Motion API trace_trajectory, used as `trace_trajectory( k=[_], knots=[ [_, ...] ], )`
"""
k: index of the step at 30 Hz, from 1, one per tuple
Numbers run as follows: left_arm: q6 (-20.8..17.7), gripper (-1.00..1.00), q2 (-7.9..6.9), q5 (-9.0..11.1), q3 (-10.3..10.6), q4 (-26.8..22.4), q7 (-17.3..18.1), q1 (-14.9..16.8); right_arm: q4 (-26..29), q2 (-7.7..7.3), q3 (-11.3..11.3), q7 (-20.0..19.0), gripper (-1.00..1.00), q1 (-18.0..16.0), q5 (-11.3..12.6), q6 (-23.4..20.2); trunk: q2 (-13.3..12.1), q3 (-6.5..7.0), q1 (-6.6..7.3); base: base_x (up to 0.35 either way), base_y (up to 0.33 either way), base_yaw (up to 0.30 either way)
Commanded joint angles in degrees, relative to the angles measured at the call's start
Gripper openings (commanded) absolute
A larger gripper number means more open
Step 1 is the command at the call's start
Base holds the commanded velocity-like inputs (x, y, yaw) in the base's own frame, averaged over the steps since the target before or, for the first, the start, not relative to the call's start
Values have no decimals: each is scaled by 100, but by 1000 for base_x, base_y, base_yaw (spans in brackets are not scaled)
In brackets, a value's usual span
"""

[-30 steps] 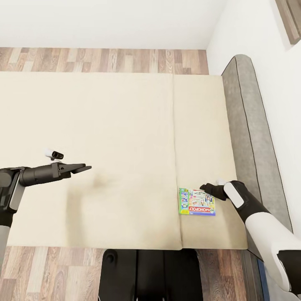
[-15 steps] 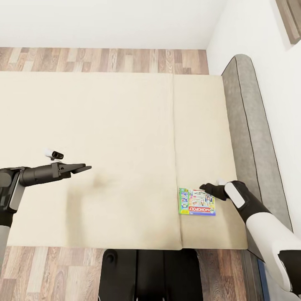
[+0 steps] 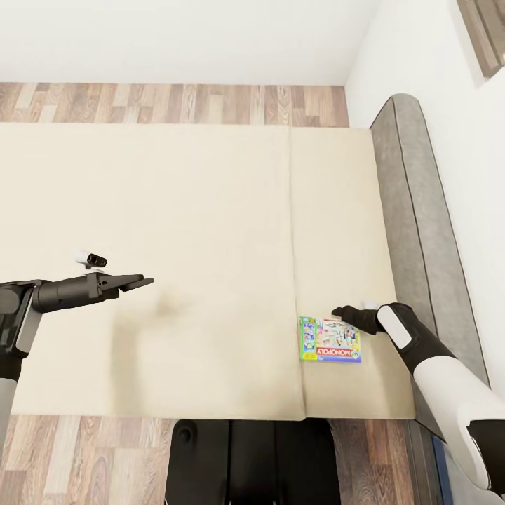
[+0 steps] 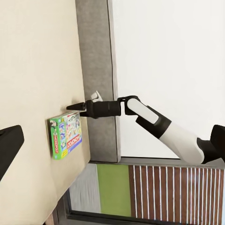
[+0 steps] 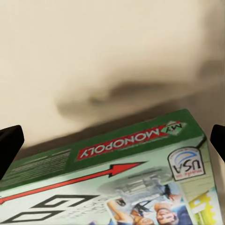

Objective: Put all the toys in the child's room - the three board games (two on the bed and one on the table), the two jigsaw puzzles on the table, and the tennis ball on the table - inside the toy box on the table in the child's room.

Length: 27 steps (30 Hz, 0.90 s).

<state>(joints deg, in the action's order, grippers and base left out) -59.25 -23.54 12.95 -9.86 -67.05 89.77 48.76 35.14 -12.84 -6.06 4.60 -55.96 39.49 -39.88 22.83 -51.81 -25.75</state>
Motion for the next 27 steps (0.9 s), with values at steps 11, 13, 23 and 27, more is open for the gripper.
trace_trajectory(
  k=[11,13,23,27],
  knots=[
    [-61,100,-2,-3,2,-1,23,2,35,-22,-10,49,100,3,58,-20,9,73,-4,0,0,-2],
    [-61,100,-2,-3,2,-1,23,2,33,-23,19,49,100,4,62,-20,9,91,-4,0,0,0],
    [-61,100,-2,-3,2,-1,23,2,-3,-47,218,42,100,19,67,-152,9,183,-4,0,0,0],
    [-61,100,-3,-3,2,-1,23,2,-7,-68,240,41,100,27,67,-264,9,220,-4,0,0,0]
  ],
)
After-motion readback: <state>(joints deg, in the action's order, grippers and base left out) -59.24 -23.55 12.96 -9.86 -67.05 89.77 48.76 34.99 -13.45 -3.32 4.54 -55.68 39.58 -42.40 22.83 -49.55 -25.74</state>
